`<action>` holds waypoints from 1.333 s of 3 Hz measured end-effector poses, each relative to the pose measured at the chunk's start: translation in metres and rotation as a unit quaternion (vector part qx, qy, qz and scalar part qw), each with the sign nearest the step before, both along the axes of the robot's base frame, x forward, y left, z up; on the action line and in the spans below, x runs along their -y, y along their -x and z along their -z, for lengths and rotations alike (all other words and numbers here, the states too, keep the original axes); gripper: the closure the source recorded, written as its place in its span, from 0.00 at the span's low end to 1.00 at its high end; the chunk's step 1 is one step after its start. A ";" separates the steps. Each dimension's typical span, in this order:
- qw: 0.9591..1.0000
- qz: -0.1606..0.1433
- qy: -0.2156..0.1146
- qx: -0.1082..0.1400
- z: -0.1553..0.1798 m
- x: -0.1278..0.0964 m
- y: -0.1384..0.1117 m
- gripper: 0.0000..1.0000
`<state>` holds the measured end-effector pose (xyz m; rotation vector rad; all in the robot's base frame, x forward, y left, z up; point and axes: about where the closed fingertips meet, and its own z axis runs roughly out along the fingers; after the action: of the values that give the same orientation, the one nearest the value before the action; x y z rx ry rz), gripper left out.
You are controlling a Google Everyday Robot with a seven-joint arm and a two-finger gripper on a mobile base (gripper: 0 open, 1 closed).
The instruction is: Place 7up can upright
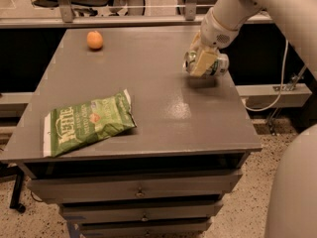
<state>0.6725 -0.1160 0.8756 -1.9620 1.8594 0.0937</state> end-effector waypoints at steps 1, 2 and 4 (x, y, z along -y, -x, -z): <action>0.997 -0.008 -0.082 -0.003 -0.031 -0.024 0.005 1.00; 0.985 -0.018 -0.170 -0.010 -0.056 -0.049 0.011 1.00; 0.939 -0.016 -0.344 -0.022 -0.074 -0.070 0.019 1.00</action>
Offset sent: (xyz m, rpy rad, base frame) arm -0.0201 0.0705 0.0959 0.5592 0.0317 0.0574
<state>0.6530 -0.0461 0.9494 -1.4972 1.5246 0.7014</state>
